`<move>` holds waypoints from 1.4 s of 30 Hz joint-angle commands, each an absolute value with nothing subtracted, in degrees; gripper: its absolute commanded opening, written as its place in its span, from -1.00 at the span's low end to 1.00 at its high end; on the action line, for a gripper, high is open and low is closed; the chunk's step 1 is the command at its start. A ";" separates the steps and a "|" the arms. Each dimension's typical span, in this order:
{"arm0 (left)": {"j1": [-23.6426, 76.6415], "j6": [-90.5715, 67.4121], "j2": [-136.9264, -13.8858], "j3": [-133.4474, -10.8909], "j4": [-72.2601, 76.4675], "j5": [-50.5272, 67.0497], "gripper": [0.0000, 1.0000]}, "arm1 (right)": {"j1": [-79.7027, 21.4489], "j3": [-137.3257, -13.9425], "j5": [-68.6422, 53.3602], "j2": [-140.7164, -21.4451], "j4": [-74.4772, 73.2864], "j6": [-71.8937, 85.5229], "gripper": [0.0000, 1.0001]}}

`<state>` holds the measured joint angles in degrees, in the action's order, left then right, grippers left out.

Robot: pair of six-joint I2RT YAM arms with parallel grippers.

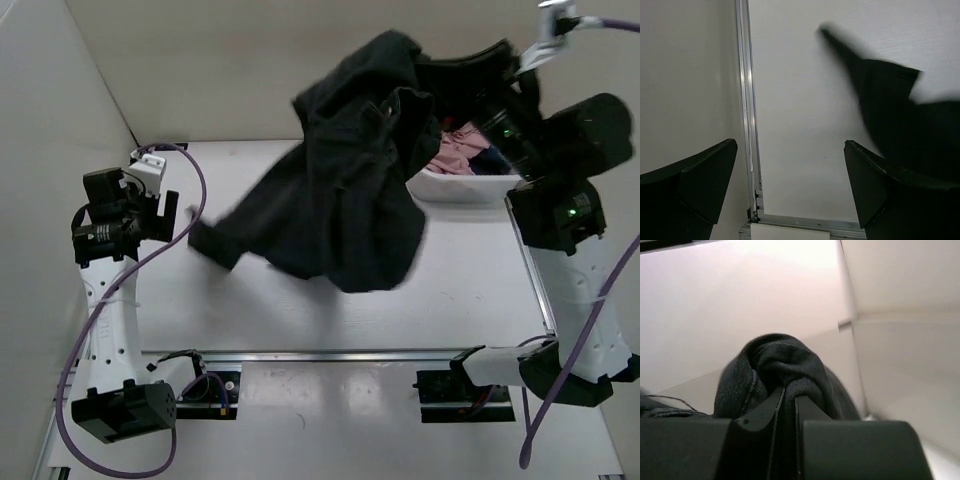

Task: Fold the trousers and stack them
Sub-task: Grab the trousers from the pile

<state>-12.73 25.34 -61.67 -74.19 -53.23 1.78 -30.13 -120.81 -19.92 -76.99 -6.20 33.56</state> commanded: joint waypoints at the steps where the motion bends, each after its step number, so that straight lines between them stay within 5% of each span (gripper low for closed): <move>1: -12.57 24.17 -60.29 -77.86 -53.09 0.44 1.00 | -31.10 -108.49 -15.66 -78.66 -8.50 41.83 -0.99; 9: -12.57 34.97 -59.77 -73.67 -55.19 -0.08 1.00 | -24.46 -77.02 -7.73 -75.85 -20.74 42.63 -0.86; 11: -12.57 39.43 -59.77 -69.63 -55.20 -1.57 1.00 | -15.59 -71.74 -9.91 -75.93 -21.53 41.76 0.27; 13: -12.57 42.79 -59.07 -61.64 -55.20 -3.86 1.00 | -9.07 -71.27 -13.78 -80.65 -27.63 34.67 0.98; 17: -12.57 50.00 -55.21 -48.19 -52.83 -11.75 1.00 | -10.45 -78.49 -7.31 -83.51 -41.75 21.63 0.98; 22: -13.88 51.96 -50.80 -33.94 -47.90 -24.69 1.00 | -16.24 -65.59 -9.22 -71.29 -36.22 26.71 0.98; 30: -21.69 37.97 -54.58 -27.17 -43.88 -27.42 1.00 | -41.30 -63.36 3.58 -76.18 -34.98 39.01 0.98; 35: -26.09 39.37 -55.28 -21.89 -37.29 -28.04 1.00 | -41.67 -63.37 15.10 -80.32 -37.71 42.97 0.98; 39: -28.04 39.38 -58.96 -21.79 -35.95 -26.29 1.00 | -40.34 -63.37 12.67 -87.26 -33.51 41.32 0.98; 42: -29.17 39.38 -60.03 -22.41 -34.81 -26.28 1.00 | -37.80 -65.65 4.60 -92.10 -31.73 40.00 0.68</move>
